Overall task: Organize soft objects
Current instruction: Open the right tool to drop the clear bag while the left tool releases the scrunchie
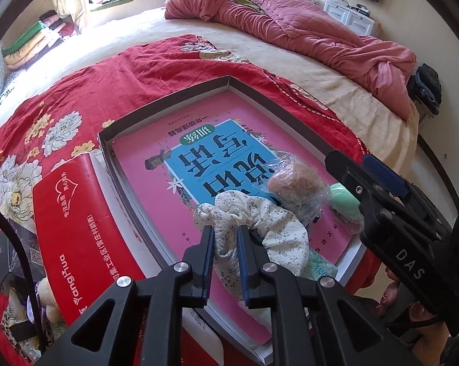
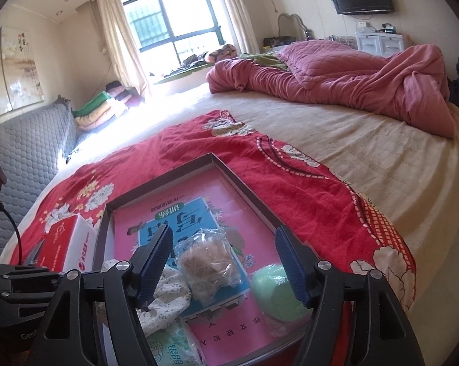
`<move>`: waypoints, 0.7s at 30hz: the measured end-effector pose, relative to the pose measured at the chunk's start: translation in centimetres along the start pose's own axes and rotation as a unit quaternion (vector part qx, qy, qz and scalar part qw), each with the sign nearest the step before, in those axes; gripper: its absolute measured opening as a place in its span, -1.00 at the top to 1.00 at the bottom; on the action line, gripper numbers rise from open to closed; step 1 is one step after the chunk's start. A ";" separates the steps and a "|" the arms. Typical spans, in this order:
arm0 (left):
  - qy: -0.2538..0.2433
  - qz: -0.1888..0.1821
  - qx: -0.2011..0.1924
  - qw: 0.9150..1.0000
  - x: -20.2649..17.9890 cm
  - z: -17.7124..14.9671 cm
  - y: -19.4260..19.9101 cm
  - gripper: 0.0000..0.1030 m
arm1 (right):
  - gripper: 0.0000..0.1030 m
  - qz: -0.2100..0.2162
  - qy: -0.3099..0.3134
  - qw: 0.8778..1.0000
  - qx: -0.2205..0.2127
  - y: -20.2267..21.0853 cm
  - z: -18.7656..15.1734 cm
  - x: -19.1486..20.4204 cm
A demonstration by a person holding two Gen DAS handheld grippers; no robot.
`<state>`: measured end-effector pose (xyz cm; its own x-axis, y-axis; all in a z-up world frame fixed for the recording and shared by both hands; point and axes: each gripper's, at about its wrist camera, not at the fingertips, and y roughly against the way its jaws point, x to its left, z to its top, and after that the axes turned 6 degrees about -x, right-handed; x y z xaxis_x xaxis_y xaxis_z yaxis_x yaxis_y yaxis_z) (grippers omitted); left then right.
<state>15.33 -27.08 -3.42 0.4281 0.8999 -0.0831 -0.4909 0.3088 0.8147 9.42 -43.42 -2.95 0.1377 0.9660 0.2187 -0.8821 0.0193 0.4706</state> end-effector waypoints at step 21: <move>0.017 -0.015 -0.038 0.999 0.5 0.3 3.2 -0.17 | -0.47 -0.028 0.012 1.000 0.005 0.1 -0.2 -0.1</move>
<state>14.16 -25.72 -0.68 0.4182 0.8992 -0.1285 -0.5344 0.3579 0.7658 9.26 -43.43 -3.13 0.1749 0.9696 0.1711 -0.8691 0.0704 0.4896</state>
